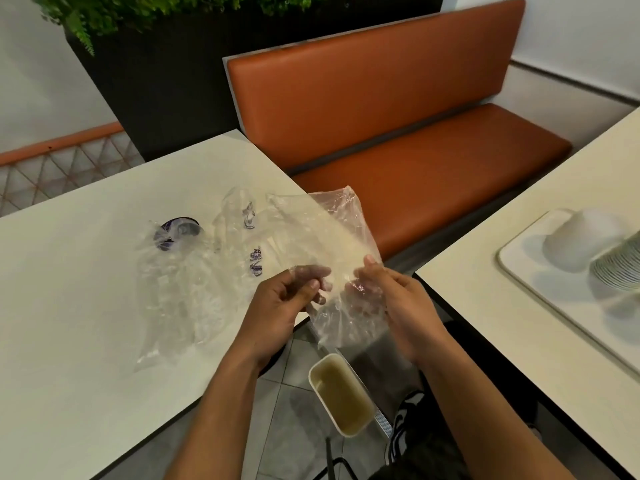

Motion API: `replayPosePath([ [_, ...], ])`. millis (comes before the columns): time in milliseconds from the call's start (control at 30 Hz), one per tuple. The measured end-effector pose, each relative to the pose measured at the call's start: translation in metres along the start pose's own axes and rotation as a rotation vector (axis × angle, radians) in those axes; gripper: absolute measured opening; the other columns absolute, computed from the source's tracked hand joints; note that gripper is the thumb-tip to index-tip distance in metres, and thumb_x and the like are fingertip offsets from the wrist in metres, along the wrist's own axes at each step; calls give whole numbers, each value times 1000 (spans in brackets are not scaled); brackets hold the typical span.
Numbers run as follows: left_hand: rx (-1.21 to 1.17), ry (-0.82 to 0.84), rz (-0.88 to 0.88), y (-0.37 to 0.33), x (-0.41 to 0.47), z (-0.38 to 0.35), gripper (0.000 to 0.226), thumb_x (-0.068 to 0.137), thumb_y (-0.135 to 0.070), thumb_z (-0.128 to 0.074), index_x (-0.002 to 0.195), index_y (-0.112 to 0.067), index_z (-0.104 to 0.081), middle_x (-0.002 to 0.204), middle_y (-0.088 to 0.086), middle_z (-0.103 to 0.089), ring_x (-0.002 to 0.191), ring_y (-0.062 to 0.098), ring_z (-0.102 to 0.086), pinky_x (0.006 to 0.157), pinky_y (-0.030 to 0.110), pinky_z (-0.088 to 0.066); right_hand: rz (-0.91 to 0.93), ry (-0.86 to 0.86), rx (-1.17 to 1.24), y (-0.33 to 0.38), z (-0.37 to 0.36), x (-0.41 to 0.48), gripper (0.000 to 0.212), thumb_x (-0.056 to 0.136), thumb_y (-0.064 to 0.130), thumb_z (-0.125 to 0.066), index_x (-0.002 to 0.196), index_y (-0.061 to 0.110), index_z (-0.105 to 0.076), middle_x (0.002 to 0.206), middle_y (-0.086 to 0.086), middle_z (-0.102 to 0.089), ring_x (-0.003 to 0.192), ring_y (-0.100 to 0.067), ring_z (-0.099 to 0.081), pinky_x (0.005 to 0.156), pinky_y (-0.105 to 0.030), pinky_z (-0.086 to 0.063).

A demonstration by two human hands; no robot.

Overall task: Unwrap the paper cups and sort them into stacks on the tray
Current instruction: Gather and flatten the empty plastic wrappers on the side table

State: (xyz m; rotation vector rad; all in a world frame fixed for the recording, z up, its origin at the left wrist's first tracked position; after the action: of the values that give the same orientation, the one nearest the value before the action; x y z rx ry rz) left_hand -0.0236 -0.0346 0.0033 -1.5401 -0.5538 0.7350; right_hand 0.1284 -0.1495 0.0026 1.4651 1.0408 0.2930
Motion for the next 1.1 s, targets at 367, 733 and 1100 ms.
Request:
replayPosePath([
  [367, -142, -8, 33, -17, 16, -2, 28, 107, -8, -48, 126, -13, -69, 109, 10, -78, 90, 19, -70, 79, 31, -55, 185, -68, -54, 17, 6, 1, 28, 104, 29, -54, 114, 12, -75, 96, -9, -81, 98, -21, -78, 95, -37, -60],
  [733, 4, 88, -63, -36, 39, -16, 27, 107, -10, -52, 125, -21, -68, 84, 12, -73, 61, 18, -54, 59, 25, -49, 151, -4, 46, 37, 23, 16, 25, 107, 16, -50, 123, 13, -69, 102, -11, -79, 92, -26, -77, 94, -52, -56],
  [1100, 377, 147, -290, -57, 59, -35, 43, 72, 2, -45, 79, -28, -76, 108, 1, -62, 105, 5, -61, 88, 9, -43, -57, 113, 348, 50, 41, 37, 37, 96, 37, -45, 90, 12, -71, 99, -11, -67, 91, -27, -64, 85, -42, -53],
])
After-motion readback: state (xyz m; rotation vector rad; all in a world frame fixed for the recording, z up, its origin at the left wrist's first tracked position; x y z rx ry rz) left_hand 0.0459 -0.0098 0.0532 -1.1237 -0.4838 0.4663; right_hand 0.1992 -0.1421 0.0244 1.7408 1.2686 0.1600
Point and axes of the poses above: each hand's wrist, its own x-axis towards the middle knuckle, its own z-axis out of the back of the hand, y = z × x, the point moved 4 cm from there along x, towards the middle knuckle
